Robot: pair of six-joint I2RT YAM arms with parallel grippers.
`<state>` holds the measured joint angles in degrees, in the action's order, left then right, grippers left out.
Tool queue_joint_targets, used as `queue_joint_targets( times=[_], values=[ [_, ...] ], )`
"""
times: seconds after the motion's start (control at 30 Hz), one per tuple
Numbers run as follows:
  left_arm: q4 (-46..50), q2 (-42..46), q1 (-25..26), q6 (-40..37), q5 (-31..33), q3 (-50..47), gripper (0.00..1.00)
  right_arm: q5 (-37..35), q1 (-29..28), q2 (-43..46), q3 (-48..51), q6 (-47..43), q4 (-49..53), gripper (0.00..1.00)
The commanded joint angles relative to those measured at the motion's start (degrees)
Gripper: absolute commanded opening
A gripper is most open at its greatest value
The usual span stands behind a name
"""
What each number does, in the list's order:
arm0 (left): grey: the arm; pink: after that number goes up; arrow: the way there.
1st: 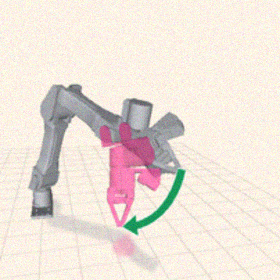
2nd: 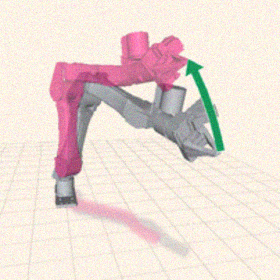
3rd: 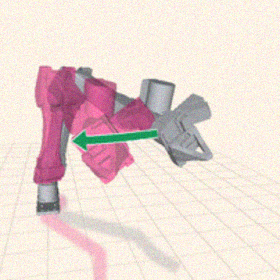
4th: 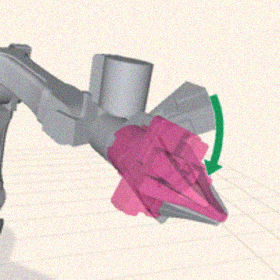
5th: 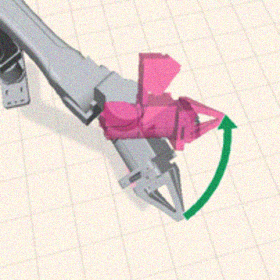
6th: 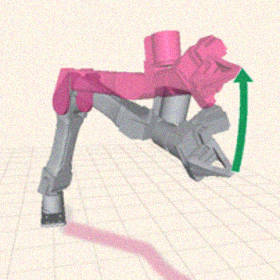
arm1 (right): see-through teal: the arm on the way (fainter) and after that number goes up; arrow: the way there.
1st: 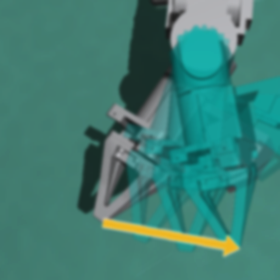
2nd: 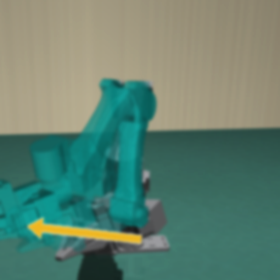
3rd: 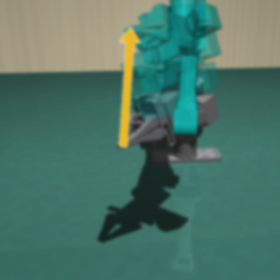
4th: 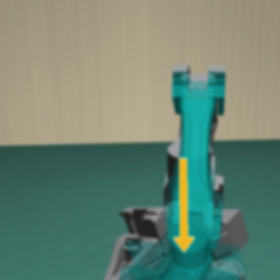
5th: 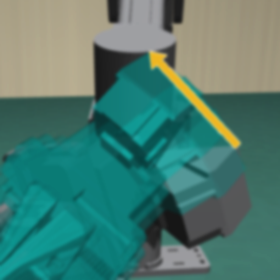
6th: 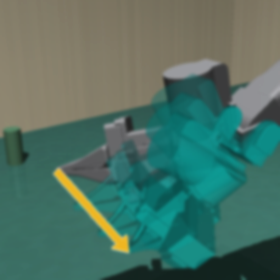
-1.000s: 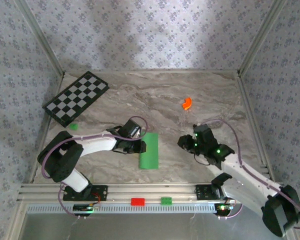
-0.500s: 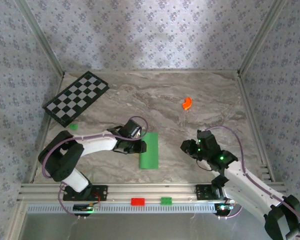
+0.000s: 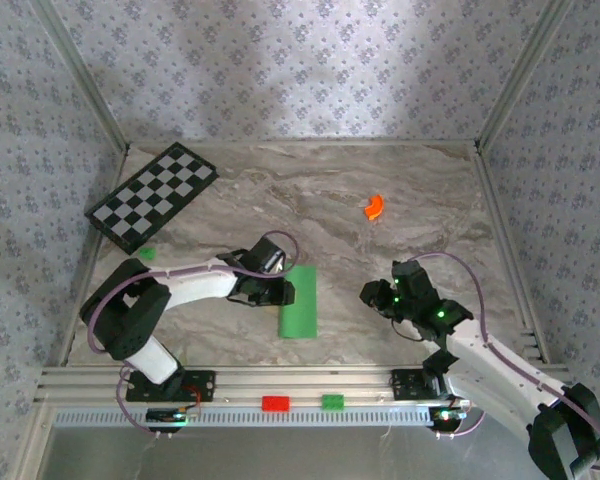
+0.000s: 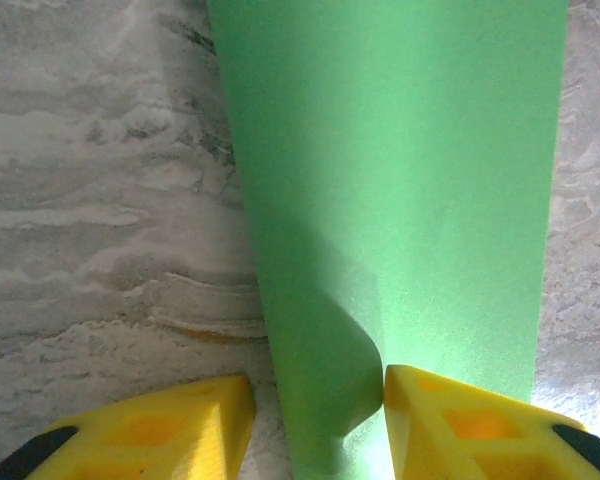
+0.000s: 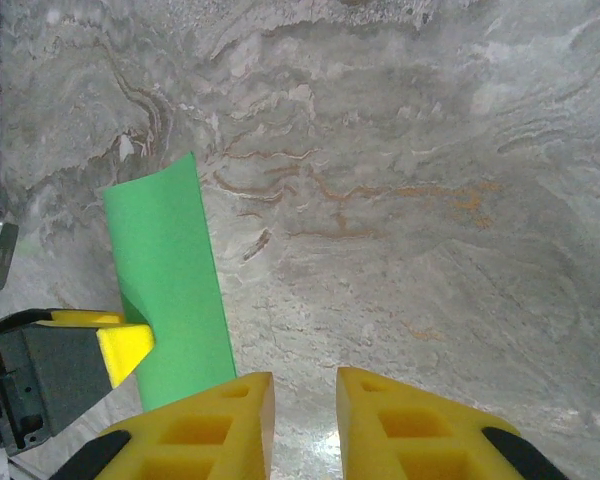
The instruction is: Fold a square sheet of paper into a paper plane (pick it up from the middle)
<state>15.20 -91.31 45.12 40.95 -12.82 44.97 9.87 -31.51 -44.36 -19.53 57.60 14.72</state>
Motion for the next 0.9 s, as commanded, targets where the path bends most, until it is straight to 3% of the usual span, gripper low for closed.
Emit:
queue_joint_targets(
  times=[0.0, 0.87],
  values=[
    [-0.57, -3.97, 0.08, -1.42, 4.11, -0.65, 0.43, 0.84, -0.57, -0.6, -0.08, 0.49, -0.86, 0.24],
    [-1.46, -4.84, 0.05, -1.13, 3.88, -0.36, 0.41, 2.35, -3.55, -8.11, -2.16, -0.92, -3.69, 0.24]
  ],
)
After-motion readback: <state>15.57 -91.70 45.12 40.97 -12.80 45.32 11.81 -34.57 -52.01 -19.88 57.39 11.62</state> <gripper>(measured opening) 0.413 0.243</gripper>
